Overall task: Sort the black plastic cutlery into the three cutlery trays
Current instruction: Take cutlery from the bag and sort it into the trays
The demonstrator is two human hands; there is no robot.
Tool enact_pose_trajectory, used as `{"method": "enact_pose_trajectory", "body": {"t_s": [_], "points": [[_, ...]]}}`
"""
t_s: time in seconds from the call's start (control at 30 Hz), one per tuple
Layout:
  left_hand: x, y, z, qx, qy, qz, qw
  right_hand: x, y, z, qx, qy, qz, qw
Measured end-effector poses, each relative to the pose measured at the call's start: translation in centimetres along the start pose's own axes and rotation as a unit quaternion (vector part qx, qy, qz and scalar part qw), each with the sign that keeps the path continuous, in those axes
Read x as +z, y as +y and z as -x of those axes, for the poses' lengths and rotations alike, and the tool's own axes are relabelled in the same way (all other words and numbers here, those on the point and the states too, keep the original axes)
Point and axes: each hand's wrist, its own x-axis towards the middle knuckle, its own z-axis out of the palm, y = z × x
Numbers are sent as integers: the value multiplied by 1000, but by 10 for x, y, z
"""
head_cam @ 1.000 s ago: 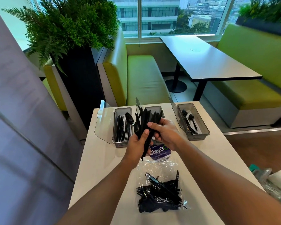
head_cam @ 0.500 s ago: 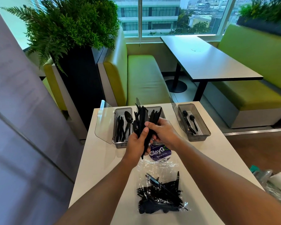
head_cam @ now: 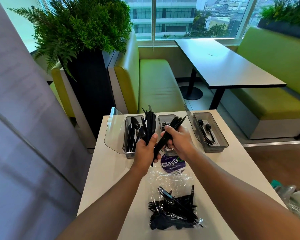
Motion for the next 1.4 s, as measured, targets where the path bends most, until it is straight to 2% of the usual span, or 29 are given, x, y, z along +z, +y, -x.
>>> {"method": "enact_pose_trajectory", "body": {"t_s": [0.1,0.27,0.37,0.57,0.93,1.4], "points": [[1,-2,-2,-6,26,-13,1000,-2,0,-3,10,15,0,1000],[3,-7,-3,-10,30,-19,999,0,0,-2,67,-46,0,997],[6,-7,-2,-1,20,-11,1000,0,-1,0,78,-83,36,993],[5,-3,1,12,-4,-23,1000,3,1,1,13,-54,58,997],[-5,-3,0,5,4,-31,999,17,5,-2,24,-59,58,996],[-19,-5,-4,0,22,-7,1000,50,4,-5,10,33,141,989]]}}
